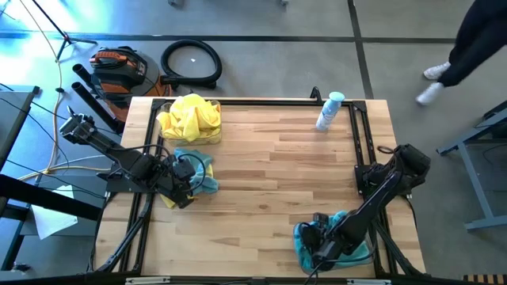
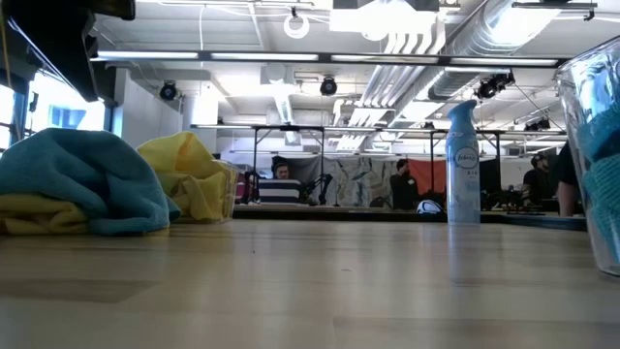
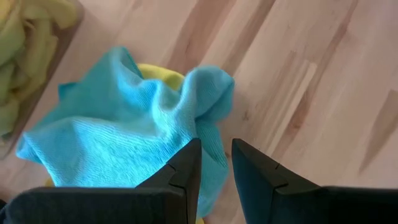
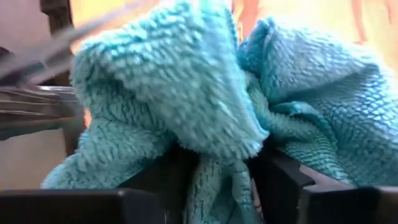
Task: Sort microfiber towel by color & place in baskets
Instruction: Put the blue towel into the bottom transparent bin
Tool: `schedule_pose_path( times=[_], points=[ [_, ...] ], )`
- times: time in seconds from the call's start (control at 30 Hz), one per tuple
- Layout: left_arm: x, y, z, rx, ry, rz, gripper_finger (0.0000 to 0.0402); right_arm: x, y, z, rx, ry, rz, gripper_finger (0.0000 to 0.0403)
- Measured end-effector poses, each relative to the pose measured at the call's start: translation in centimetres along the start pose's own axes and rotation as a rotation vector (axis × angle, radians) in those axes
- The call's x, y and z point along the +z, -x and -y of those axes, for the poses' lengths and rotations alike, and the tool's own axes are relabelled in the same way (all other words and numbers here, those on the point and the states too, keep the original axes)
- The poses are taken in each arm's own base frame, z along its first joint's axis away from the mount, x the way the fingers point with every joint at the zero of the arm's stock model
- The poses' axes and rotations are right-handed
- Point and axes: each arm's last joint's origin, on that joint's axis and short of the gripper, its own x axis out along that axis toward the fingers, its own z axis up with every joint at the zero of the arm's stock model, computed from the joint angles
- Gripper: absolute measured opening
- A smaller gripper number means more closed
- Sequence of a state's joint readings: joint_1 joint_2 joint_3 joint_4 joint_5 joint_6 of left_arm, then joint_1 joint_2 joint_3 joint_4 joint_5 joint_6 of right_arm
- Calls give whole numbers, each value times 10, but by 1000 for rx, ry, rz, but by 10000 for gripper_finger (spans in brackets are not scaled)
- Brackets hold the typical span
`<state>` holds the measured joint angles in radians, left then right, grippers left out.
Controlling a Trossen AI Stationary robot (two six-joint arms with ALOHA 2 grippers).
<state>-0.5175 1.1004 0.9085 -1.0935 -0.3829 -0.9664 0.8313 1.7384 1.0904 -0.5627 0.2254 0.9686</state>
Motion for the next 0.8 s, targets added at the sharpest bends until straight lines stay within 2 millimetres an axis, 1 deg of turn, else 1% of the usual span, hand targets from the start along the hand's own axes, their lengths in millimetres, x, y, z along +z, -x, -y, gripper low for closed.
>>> schedule_pose_path(
  times=[0.13,0.23,0.4,0.5,0.6,0.7,0.8],
  points=[
    [0,0,0,7,-1,10,79,1,15,0,-3,-31,-5,163],
    [0,0,0,8,0,10,79,1,31,0,21,-54,6,163],
    [0,0,0,8,-1,11,79,6,64,-2,115,-130,50,163],
    [0,0,0,9,-17,11,79,6,83,0,141,-196,48,163],
    [0,0,0,9,-81,11,79,4,98,4,123,-275,9,163],
    [0,0,0,16,-133,18,79,3,109,9,74,-368,-18,163],
    [1,0,-1,40,-157,48,79,6,114,18,-17,-474,32,163]
  ],
)
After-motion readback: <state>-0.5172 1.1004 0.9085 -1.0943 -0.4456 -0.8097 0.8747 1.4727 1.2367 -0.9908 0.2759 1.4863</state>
